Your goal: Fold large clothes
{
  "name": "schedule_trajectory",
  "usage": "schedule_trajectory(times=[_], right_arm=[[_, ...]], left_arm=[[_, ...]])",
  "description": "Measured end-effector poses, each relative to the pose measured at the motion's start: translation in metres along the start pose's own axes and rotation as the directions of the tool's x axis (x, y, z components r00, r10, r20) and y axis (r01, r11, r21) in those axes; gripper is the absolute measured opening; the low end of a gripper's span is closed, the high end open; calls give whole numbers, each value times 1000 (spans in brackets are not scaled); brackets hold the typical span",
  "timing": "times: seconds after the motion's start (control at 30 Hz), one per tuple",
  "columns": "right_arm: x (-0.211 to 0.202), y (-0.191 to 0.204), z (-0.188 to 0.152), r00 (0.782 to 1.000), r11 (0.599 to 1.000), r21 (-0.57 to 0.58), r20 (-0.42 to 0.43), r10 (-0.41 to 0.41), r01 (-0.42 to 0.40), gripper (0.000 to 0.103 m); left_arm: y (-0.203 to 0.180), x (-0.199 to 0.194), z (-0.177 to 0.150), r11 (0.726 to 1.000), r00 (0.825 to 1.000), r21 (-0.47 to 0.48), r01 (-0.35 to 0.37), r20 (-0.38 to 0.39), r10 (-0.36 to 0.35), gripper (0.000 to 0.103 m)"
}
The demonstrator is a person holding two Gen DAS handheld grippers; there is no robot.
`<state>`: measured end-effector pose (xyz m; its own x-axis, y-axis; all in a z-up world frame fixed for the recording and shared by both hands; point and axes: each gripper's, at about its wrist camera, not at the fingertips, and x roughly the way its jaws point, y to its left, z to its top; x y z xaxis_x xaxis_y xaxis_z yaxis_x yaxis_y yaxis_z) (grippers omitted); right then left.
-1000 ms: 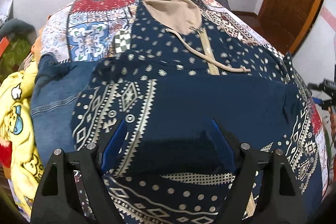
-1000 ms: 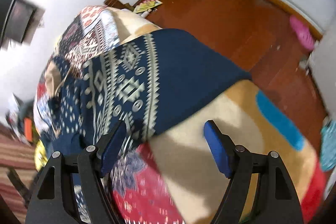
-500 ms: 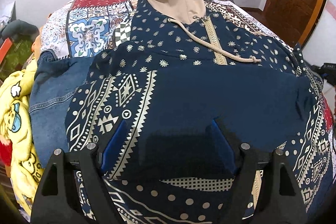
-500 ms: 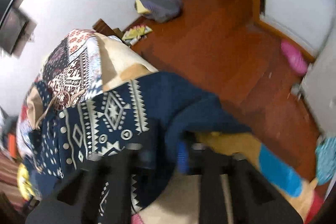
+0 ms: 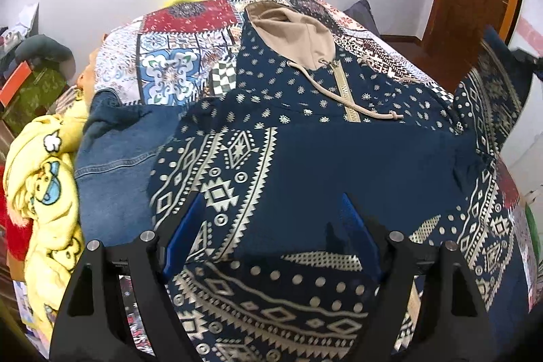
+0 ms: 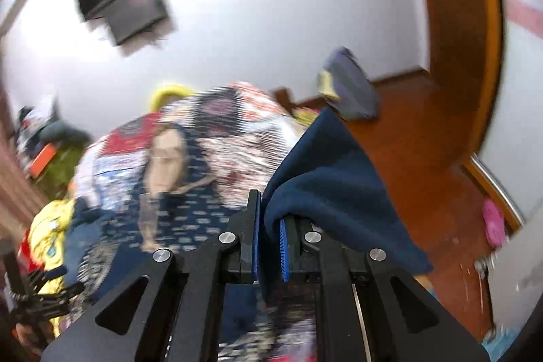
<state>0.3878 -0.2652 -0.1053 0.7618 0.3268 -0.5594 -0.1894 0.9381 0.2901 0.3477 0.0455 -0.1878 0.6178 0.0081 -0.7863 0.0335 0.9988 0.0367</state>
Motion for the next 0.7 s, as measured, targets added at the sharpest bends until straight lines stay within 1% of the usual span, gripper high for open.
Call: schedule_trajectory(times=[0.03,0.1,0.2,0.27,0.33,0.43,0.47,0.5,0.6,0.63,0.67,0.7], right_arm=[[1,16,-3,1000,999,-27,-14,27,-27,8],[12,38,-10,998,997,-58,-49,49,-52,8],[41,71,-31,986,992,-82,-147,83,-96,8],[62,87,-47,974,990,-96,-211,78,-100,8],[90,99,-69,951,990,-100,-301,66,-100,8],[111,103,-98,920,991,-105,-389,38,-85,9],[117,106,-105,910,991,-105,-413,31,-81,12],[122,106,-113,900,991,-106,-436,23,-77,13],[121,112,-118,893,991,-121,-451,-7,-53,14],[119,111,-119,885,991,-124,-466,-12,-52,18],[117,111,-119,874,991,-117,-485,0,-65,29],[116,113,-120,865,991,-106,-502,16,-80,35]], left_arm=[[1,-3,-1,1000,1000,5,-2,4,2,80],[4,-10,-5,1000,1000,23,-13,15,13,80],[9,-18,-12,999,999,45,-28,27,26,80],[15,-22,-19,999,1000,46,-21,24,20,80],[20,-23,-23,999,1000,40,-11,13,11,80],[28,-23,-32,999,1000,34,1,-12,0,80],[30,-23,-36,999,1000,37,0,-18,1,80],[32,-23,-38,999,1000,45,-3,-23,4,80],[32,-21,-43,998,999,64,-15,-30,16,80],[32,-21,-43,998,999,67,-15,-32,18,80],[30,-20,-43,997,999,70,-15,-35,18,80],[29,-20,-41,997,999,71,-13,-36,16,80]])
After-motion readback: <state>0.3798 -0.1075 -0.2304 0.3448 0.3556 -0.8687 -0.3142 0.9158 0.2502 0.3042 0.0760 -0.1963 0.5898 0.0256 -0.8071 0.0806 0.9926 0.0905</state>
